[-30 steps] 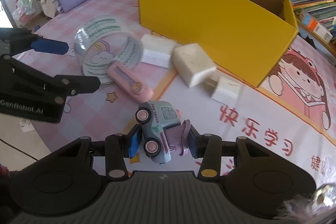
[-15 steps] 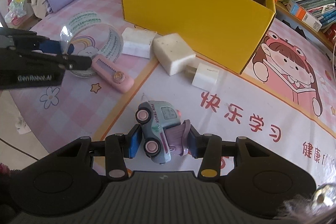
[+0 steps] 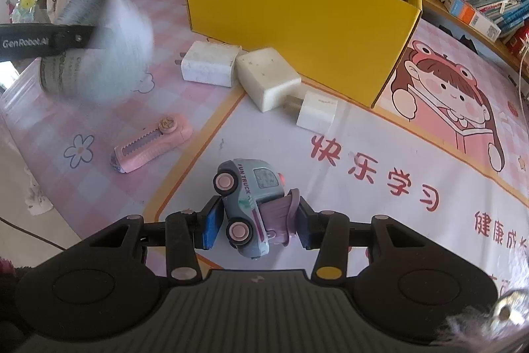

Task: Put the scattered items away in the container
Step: 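Grasp the toy car with the right tool while the left tool grasps the clear tape roll, then carry the tape roll with the left tool while the right tool carries the car over the box, then open both tools to drop the tape roll and toy car into the box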

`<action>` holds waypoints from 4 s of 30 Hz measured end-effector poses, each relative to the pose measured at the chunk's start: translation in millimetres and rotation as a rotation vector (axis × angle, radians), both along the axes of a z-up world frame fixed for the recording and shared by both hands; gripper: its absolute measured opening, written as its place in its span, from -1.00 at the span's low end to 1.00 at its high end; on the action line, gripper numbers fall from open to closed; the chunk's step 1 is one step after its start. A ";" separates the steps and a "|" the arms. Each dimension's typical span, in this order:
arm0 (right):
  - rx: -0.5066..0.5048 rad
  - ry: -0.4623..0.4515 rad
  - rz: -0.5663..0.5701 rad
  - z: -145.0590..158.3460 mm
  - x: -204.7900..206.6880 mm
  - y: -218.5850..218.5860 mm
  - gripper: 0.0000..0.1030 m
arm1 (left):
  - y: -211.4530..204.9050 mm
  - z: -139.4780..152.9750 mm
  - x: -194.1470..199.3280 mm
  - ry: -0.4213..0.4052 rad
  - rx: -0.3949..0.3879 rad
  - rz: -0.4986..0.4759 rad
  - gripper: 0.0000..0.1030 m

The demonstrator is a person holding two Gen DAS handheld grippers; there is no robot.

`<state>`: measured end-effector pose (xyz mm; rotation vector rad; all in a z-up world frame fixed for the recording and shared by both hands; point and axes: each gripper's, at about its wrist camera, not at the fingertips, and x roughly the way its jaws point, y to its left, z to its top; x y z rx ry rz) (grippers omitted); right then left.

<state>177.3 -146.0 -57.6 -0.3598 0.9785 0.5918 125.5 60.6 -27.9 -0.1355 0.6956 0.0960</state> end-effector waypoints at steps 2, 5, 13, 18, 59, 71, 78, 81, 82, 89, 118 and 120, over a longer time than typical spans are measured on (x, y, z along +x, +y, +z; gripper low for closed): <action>0.001 0.001 -0.001 0.2 -0.5 -0.1 -0.17 | 1.0 -0.9 -0.9 0.005 -0.001 0.002 -0.90; 0.001 -0.003 0.001 1.3 -1.9 0.5 -0.17 | 4.0 -1.9 -2.6 0.009 -0.023 0.010 -0.91; 0.005 -0.013 -0.004 4.7 -6.1 1.0 -0.17 | 10.5 -2.3 -8.5 0.012 -0.068 0.026 -0.92; 0.011 -0.021 -0.017 7.2 -9.3 -0.8 -0.17 | 10.5 -0.9 -12.2 0.006 -0.068 0.014 -0.92; 0.172 -0.181 0.044 122.3 53.1 -10.5 -0.17 | -13.0 63.9 47.7 -0.146 -0.060 -0.184 -0.91; 0.196 -0.230 0.083 139.6 129.6 -17.2 -0.17 | -26.3 82.4 120.4 -0.162 0.043 -0.184 -0.91; 0.162 -0.204 0.130 125.2 174.0 -5.4 -0.17 | -29.4 82.8 166.1 -0.134 0.075 -0.174 -0.91; 0.131 -0.185 0.168 114.9 191.8 3.9 -0.17 | -29.9 80.0 186.3 -0.117 0.094 -0.168 -0.91; 0.122 -0.181 0.179 111.8 196.2 6.3 -0.17 | -29.6 78.2 193.3 -0.108 0.100 -0.166 -0.91; 0.030 -0.115 0.279 84.4 227.7 32.2 -0.17 | -27.0 60.7 237.3 -0.029 0.169 -0.154 -0.90; -0.140 0.029 0.534 27.5 251.6 81.4 -0.16 | -38.8 5.4 301.3 0.242 0.287 -0.197 -0.76; -0.139 0.033 0.534 27.1 252.0 81.9 -0.15 | -39.1 4.6 302.1 0.249 0.288 -0.200 -0.75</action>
